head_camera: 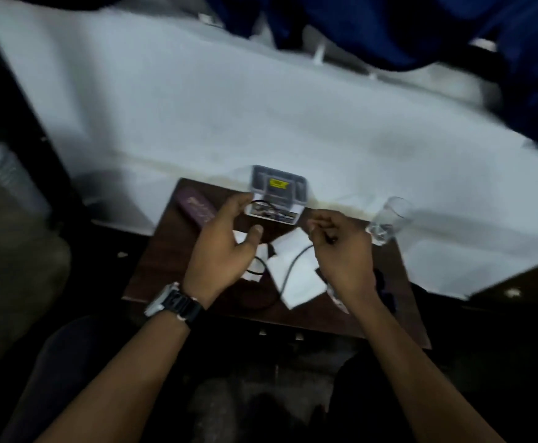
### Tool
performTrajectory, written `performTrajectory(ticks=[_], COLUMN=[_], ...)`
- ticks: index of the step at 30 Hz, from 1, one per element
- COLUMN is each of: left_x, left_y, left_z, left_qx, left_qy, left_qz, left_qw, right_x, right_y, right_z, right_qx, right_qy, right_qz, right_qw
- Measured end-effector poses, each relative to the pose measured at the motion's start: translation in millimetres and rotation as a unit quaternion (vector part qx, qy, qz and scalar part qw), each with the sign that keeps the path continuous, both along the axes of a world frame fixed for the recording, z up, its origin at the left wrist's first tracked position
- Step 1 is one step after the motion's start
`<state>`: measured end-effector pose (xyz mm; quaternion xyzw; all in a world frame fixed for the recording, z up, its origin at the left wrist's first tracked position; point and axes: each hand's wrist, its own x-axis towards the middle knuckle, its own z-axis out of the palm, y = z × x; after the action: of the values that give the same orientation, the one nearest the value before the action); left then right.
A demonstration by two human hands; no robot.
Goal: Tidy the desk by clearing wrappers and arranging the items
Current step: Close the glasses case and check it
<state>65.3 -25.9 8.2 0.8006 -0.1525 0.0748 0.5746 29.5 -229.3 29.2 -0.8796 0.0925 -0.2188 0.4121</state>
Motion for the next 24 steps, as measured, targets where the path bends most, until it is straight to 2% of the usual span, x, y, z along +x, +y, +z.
performTrajectory(ticks=[4, 6, 9, 12, 17, 21, 24], left_x=[5.2, 10.4, 19.8, 28.3, 37.6, 38.5, 37.6], left_y=[27.6, 40.2, 55.2, 63.3, 63.8, 57.5, 55.7], left_z=[-2.3, -5.9, -8.3, -8.9, -8.5, -5.4, -4.5], left_qx=[0.033, 0.016, -0.079, -0.197, -0.249, -0.27, -0.283], left_qy=[0.025, 0.053, 0.136, 0.182, 0.188, 0.212, 0.22], left_qz=[0.045, 0.098, 0.17, 0.208, 0.225, 0.229, 0.229], left_qw=[0.998, 0.994, 0.973, 0.94, 0.923, 0.911, 0.905], right_x=[30.5, 51.8, 89.4, 122.3, 149.1, 154.3, 148.6], right_y=[51.0, 72.8, 102.5, 126.0, 145.4, 143.8, 136.5], right_z=[-9.9, -17.8, -28.5, -45.9, -74.8, -77.2, -59.4], right_qx=[-0.006, -0.032, -0.096, -0.217, -0.307, -0.309, -0.241], right_qy=[0.002, 0.007, 0.05, 0.11, 0.22, 0.221, 0.182], right_qz=[0.066, 0.091, 0.159, 0.234, 0.21, 0.197, 0.205], right_qw=[0.998, 0.995, 0.981, 0.941, 0.902, 0.904, 0.931])
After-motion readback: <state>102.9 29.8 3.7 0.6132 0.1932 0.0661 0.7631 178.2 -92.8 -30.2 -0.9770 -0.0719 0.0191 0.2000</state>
